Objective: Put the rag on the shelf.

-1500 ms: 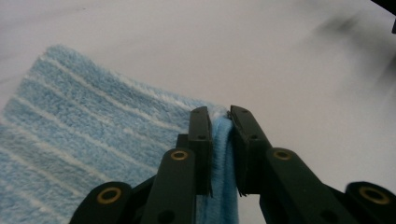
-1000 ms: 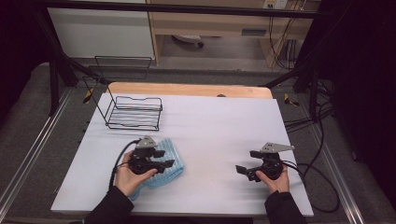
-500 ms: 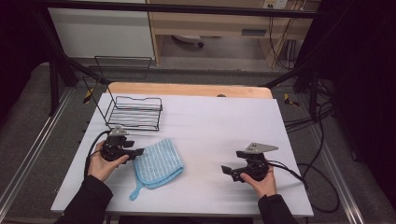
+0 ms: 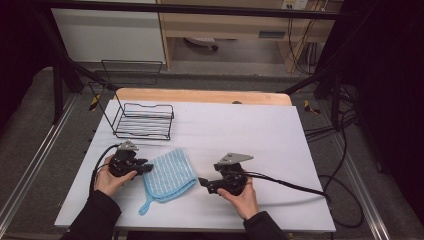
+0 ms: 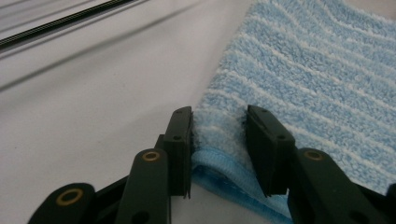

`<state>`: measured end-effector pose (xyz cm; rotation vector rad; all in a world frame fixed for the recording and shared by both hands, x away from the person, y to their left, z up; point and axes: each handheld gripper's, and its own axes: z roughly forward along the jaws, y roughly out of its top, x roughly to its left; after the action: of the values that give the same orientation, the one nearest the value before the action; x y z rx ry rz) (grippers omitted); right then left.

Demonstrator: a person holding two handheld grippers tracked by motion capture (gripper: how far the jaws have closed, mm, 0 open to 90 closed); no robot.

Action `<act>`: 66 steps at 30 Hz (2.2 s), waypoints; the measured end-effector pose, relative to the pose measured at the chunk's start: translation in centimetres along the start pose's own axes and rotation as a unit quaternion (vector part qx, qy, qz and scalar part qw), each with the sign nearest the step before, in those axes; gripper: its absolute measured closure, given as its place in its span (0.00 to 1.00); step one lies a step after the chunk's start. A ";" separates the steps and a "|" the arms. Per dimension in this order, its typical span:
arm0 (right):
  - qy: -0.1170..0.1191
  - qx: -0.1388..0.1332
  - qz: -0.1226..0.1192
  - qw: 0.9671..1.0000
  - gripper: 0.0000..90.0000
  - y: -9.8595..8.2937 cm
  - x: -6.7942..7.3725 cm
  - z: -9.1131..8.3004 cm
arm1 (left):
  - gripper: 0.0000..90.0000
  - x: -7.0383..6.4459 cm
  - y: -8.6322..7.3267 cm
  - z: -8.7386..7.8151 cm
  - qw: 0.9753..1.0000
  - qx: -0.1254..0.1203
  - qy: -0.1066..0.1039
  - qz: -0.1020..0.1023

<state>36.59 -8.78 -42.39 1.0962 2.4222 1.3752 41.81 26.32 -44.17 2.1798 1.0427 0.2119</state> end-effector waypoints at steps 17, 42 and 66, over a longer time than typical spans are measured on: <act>-0.014 0.031 0.026 0.999 0.65 -0.4 1.6 4.7 | 0.81 -0.2 -0.1 0.0 1.000 0.001 -0.001 0.001; 0.027 0.044 0.043 0.998 0.93 3.5 -0.2 1.8 | 0.88 -3.2 -1.4 -2.8 0.997 -0.041 -0.028 -0.054; -0.001 0.014 -0.059 0.998 0.47 4.9 0.6 5.1 | 0.59 -3.9 -3.0 -3.7 0.998 -0.049 0.025 -0.023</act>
<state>41.02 -3.41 -41.27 0.9431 2.4695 1.3072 35.81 26.71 -42.84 2.0707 1.0873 0.2920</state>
